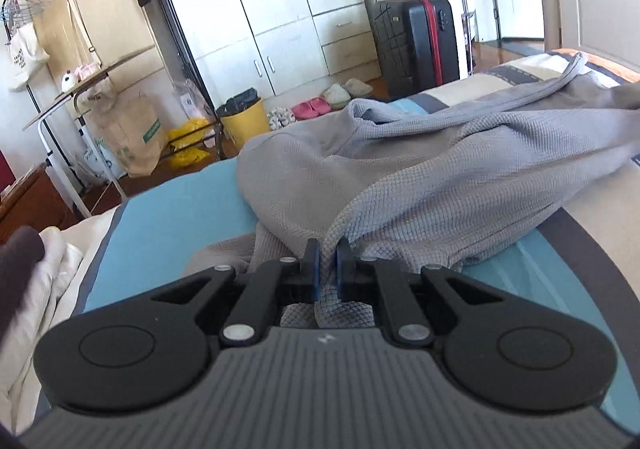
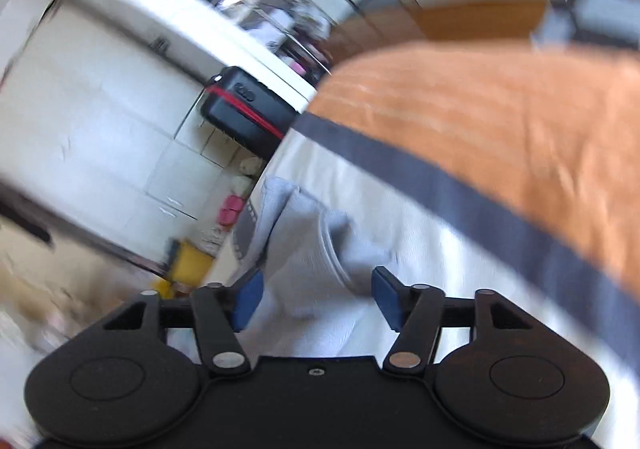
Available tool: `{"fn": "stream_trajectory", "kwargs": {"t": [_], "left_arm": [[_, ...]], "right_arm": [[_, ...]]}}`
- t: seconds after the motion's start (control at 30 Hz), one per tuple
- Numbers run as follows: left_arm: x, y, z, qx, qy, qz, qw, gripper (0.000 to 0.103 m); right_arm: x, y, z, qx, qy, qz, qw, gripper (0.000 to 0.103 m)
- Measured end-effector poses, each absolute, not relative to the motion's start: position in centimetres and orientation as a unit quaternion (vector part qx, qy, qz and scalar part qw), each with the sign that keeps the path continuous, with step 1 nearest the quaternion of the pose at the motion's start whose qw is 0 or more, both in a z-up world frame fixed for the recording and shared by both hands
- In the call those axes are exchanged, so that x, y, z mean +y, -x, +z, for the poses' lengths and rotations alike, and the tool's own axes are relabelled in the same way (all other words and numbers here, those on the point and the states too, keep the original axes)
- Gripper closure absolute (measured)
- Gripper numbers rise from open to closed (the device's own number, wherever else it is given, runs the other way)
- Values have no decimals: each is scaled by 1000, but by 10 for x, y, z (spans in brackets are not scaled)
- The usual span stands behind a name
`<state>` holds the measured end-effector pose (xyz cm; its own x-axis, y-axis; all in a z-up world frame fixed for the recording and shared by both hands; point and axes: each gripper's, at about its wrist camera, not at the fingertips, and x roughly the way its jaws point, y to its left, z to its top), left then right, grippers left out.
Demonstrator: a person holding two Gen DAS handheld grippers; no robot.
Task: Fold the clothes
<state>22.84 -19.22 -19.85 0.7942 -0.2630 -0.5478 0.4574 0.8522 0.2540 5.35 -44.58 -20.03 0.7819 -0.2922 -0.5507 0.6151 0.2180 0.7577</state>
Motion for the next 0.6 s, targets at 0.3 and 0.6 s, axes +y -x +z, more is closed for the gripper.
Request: {"fn": "stream_trajectory", "kwargs": {"t": [0.3, 0.6], "left_arm": [[-178, -215, -167, 215, -156, -178, 948, 96], [-173, -181, -147, 240, -132, -208, 939, 97]], "right_arm": [[-409, -102, -246, 188, -582, -152, 777, 51], [-366, -111, -170, 242, -303, -201, 900, 101]]}}
